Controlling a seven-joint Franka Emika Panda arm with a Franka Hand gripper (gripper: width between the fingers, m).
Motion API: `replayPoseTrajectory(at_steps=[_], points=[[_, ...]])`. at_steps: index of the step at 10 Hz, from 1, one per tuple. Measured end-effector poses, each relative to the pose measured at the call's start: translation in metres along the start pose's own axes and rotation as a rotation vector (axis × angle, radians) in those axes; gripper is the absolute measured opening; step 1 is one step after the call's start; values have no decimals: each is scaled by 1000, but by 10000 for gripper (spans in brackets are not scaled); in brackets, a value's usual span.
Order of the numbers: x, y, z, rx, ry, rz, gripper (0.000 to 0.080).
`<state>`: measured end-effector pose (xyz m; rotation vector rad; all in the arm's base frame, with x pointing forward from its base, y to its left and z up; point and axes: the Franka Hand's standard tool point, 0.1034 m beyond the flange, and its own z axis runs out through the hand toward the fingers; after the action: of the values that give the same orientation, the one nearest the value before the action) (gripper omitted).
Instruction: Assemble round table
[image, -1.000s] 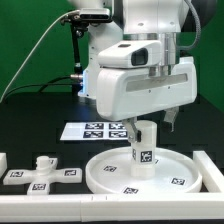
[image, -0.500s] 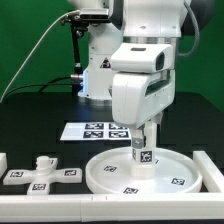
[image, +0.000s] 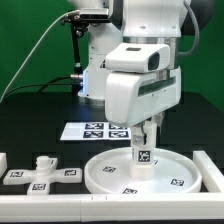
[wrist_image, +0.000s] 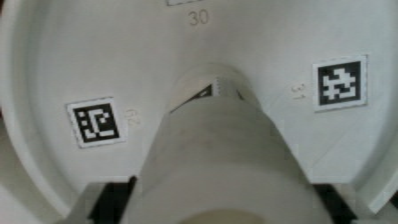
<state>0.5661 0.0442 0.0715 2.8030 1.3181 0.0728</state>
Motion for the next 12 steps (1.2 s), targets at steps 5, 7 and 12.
replayPoseTrajectory(at_steps=[5,7,12], points=[[1,6,3,19,51,773,407],[0,8,3,34,53,892,408],[-6,9,4,70,46,1480,408]])
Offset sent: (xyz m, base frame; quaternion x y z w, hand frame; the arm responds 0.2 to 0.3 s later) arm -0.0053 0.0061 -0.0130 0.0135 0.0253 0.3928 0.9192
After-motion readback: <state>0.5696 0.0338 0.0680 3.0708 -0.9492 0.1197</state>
